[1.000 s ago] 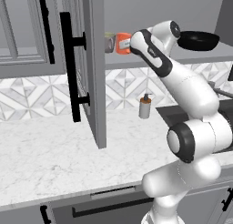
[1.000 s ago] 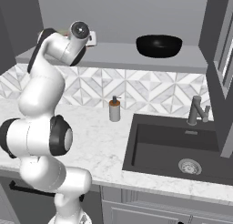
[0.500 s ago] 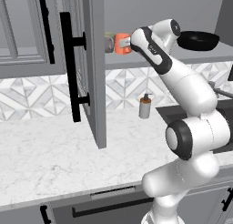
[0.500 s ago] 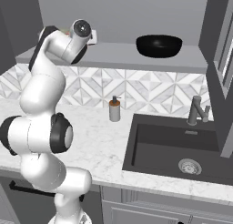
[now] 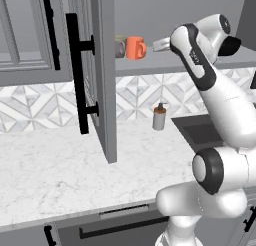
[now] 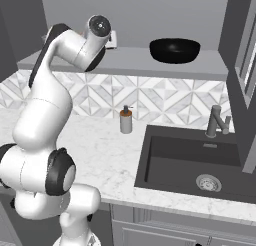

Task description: Gather all objects into one cabinet and sort the glasses and bowls to opposite sides.

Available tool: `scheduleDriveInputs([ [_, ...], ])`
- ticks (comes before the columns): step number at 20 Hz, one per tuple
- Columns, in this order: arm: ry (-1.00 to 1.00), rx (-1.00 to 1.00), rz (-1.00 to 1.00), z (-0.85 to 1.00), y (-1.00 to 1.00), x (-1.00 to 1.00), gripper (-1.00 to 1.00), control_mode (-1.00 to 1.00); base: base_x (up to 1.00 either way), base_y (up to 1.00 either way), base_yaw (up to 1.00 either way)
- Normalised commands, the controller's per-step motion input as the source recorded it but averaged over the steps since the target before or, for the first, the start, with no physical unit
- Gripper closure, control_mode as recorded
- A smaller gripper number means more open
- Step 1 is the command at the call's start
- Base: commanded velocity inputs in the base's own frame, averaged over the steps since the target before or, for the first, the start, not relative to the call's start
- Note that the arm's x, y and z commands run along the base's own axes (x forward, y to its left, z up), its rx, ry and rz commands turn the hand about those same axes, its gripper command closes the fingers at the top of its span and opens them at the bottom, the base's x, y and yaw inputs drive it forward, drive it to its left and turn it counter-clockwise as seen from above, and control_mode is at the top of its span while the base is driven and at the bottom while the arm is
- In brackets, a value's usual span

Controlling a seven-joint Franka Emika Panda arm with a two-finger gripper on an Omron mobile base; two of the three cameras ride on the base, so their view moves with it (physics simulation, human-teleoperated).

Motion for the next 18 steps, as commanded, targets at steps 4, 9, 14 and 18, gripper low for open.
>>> scheduleDriveInputs([
  [4, 0.21, -0.07, -0.06, -0.94, -0.91, -1.0, -1.0, -1.0, 0.0, 0.0, 0.0],
  [9, 0.31, -0.14, -0.04, -1.0, -0.44, -1.0, -1.0, -1.0, 0.0, 0.0, 0.0],
  [14, 0.27, -0.2, -0.03, -1.0, -0.04, -0.72, -1.0, -1.0, 0.0, 0.0, 0.0],
  [18, 0.12, -0.1, 0.0, -1.0, -0.01, -0.18, -1.0, -1.0, 0.0, 0.0, 0.0],
])
